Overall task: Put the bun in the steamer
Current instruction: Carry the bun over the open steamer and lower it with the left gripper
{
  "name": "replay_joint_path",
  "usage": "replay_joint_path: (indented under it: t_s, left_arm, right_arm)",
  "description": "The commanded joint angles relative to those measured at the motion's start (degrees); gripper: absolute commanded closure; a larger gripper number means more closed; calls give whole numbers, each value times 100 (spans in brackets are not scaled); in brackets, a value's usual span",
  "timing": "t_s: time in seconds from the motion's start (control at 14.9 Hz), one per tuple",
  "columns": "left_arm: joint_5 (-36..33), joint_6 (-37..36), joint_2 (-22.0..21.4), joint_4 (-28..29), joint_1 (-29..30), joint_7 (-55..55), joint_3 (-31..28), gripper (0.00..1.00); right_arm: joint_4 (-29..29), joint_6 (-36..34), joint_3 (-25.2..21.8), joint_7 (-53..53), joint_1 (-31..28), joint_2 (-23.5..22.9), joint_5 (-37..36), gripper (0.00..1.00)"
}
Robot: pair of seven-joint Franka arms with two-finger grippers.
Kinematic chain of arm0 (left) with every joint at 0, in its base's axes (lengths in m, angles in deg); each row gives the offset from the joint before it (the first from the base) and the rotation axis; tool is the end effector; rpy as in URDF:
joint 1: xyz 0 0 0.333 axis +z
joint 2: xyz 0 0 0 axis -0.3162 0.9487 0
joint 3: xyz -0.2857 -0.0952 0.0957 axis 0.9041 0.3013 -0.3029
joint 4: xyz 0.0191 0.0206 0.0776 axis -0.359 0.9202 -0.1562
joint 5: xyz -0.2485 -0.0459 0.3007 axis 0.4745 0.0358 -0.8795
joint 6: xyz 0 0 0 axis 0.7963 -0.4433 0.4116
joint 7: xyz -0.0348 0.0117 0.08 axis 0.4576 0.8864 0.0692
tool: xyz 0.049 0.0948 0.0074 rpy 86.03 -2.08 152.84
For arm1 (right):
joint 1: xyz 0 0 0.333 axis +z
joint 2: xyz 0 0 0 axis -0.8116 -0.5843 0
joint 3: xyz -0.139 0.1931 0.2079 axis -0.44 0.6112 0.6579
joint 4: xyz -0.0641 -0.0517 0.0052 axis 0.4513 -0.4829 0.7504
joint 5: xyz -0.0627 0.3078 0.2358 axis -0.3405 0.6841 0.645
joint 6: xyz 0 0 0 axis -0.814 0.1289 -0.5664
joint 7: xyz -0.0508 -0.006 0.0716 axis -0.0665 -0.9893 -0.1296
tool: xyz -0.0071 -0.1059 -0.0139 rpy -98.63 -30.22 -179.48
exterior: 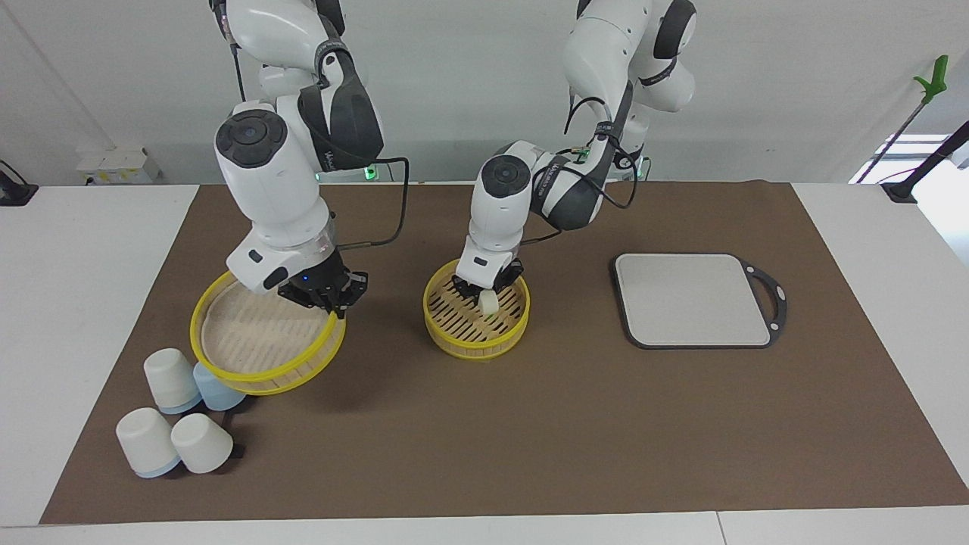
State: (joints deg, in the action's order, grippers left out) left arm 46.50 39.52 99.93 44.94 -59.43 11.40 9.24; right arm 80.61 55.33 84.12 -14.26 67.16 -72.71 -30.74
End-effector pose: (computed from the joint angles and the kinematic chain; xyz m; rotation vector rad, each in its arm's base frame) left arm 0.5172 -0.4539 0.3653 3.0433 0.3752 -0.0769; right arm 0.6682 0.1436 0.5150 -3.1381 -0.0405 -0.0114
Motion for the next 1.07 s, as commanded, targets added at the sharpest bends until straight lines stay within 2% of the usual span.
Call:
replay_joint_path:
  t_s: [0.0, 0.4, 0.67, 0.74, 0.87, 0.94, 1.01]
  left_arm:
    - [80, 470, -5, 367, -181, 4, -95, 60]
    - [89, 533, -14, 604, -224, 4, -104, 57]
    - [89, 620, -23, 657, -207, 4, -104, 51]
    - [89, 656, -23, 657, -198, 4, -104, 45]
    - [89, 647, -23, 666, -216, -5, -113, 6]
    - [89, 621, -23, 658, -216, -13, -121, 0]
    - [89, 586, -23, 614, -224, -31, -130, 0]
  right_arm:
    - [270, 47, 53, -152, -78, 232, 69, 100]
    - [367, 73, 53, -223, -87, 285, 78, 100]
    - [367, 73, 53, -223, -87, 285, 69, 100]
    - [367, 73, 53, -223, -78, 285, 69, 100]
    - [367, 91, 53, -214, -78, 276, 69, 100]
    - [367, 100, 53, -214, -86, 276, 69, 100]
    - [367, 143, 53, -205, -87, 276, 69, 100]
